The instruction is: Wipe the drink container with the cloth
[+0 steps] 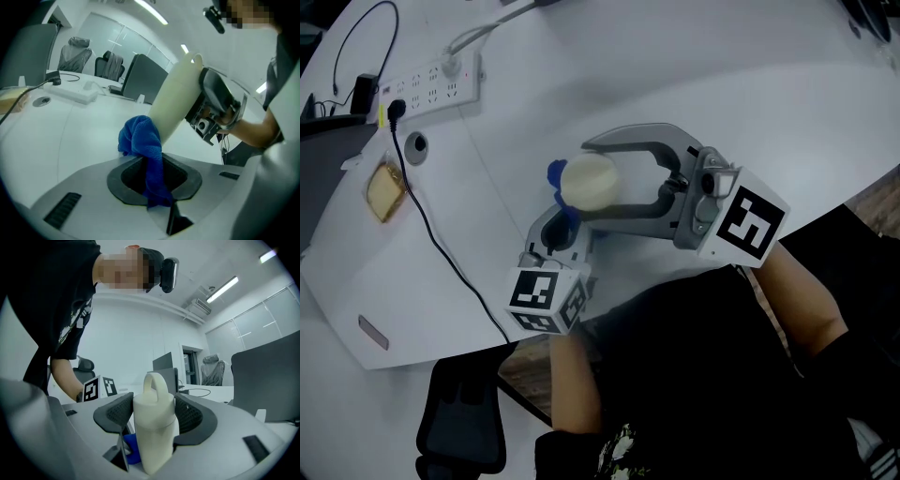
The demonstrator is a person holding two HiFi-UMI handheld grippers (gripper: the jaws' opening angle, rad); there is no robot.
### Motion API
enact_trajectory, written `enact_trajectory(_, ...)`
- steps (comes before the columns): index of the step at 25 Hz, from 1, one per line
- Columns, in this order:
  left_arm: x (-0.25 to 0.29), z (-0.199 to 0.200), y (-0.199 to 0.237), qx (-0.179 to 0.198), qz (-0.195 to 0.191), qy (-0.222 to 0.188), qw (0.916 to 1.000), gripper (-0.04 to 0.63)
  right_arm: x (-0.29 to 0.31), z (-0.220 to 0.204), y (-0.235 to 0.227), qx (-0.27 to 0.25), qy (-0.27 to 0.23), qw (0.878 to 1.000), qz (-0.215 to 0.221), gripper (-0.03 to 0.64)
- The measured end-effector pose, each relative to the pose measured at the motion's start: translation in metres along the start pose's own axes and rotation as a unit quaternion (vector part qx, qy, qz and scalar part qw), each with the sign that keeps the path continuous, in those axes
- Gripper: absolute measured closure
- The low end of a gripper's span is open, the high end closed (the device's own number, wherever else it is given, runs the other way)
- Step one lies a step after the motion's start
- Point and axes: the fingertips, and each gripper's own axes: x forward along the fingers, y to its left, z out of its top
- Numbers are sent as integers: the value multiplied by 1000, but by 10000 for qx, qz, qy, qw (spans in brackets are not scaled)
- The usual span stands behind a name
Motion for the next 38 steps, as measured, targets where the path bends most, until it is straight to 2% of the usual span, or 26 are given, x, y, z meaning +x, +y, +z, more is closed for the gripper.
enact_trajectory(4, 2, 1, 2, 80, 116, 137, 9998, 531, -6, -3, -2, -71, 40, 9999, -127, 347)
enact_trajectory(10, -34, 8, 18, 90, 417, -275, 9987, 531, -17, 10, -7, -125, -255, 9985, -461, 347)
enact_trajectory(13, -66, 13, 8, 161, 521, -591, 9968, 531, -40, 27, -10, -65, -361, 9935, -1082, 347)
enact_trajectory(17, -105, 24, -9, 434, 513, -987, 9928, 531, -69, 49, -7, -261, -421, 9790, -1975, 350)
enact_trajectory(18, -114, 28, -14, 515, 467, -1079, 9917, 531, -74, 54, -4, -353, -398, 9742, -2193, 388)
enact_trajectory(19, -122, 31, -19, 598, 419, -1159, 9906, 531, -79, 59, 0, -432, -368, 9690, -2403, 531)
enact_trajectory(20, -131, 33, -24, 683, 382, -1231, 9893, 530, -82, 64, 6, -493, -343, 9640, -2589, 607)
enact_trajectory(23, -160, 40, -38, 936, 367, -1507, 9835, 531, -88, 82, 31, -584, -320, 9526, -2969, 617)
enact_trajectory(26, -190, 52, -45, 1142, 609, -2039, 9704, 531, -92, 89, 55, -247, -228, 9451, -3249, 618)
enact_trajectory(29, -217, 65, -53, 1356, 985, -2655, 9494, 531, -97, 86, 78, 123, -71, 9328, -3601, 618)
enact_trajectory(33, -251, 81, -85, 1862, 1289, -3191, 9203, 531, -109, 92, 108, -252, 98, 9153, -4018, 618)
enact_trajectory(38, -287, 89, -110, 2074, 1606, -3676, 8923, 531, -121, 101, 125, -297, -11, 9124, -4082, 618)
